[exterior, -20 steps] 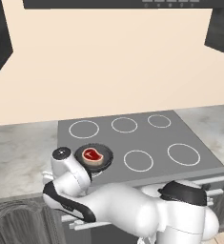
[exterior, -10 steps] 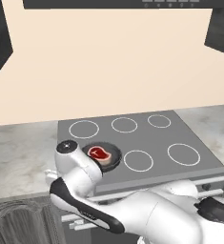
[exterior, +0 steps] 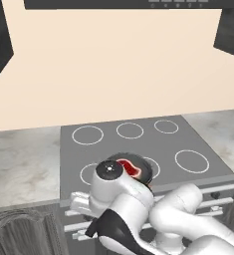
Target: Pick up the pan with the steak in it and place it on the dining table. Then place the steak on the plate.
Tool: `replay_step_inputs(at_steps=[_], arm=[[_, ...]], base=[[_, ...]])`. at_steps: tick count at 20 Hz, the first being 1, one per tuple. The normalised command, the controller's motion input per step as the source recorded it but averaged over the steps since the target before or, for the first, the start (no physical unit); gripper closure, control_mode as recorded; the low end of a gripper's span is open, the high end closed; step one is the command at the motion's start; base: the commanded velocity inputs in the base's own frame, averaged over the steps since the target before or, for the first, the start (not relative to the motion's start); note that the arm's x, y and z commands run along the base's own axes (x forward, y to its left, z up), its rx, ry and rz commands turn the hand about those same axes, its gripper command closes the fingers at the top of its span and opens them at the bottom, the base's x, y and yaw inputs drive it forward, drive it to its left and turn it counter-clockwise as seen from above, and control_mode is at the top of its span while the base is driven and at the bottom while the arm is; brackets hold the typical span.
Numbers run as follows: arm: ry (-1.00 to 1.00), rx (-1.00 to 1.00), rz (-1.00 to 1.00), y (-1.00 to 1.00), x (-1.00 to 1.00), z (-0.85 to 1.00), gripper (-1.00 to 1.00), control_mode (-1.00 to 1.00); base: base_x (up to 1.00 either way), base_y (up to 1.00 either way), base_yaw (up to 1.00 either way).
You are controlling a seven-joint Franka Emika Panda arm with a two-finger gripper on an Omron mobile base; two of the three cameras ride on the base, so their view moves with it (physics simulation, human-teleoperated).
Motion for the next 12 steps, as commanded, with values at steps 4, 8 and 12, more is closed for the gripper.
replay_step_inputs(at_steps=[4, 8, 12], arm=[[-0.05, 0.11, 0.08, -0.73, -0.92, 0.17, 1.0, -1.0], [-0.05, 0.12, 0.04, -0.38, -0.35, 0.12, 1.0, -1.0], [0.0, 0.0, 0.0, 0.0, 0.0, 0.0, 1.0, -1.0]], base=[[0.0, 0.0, 0.0], [0.0, 0.0, 0.0], [0.0, 0.0, 0.0]])
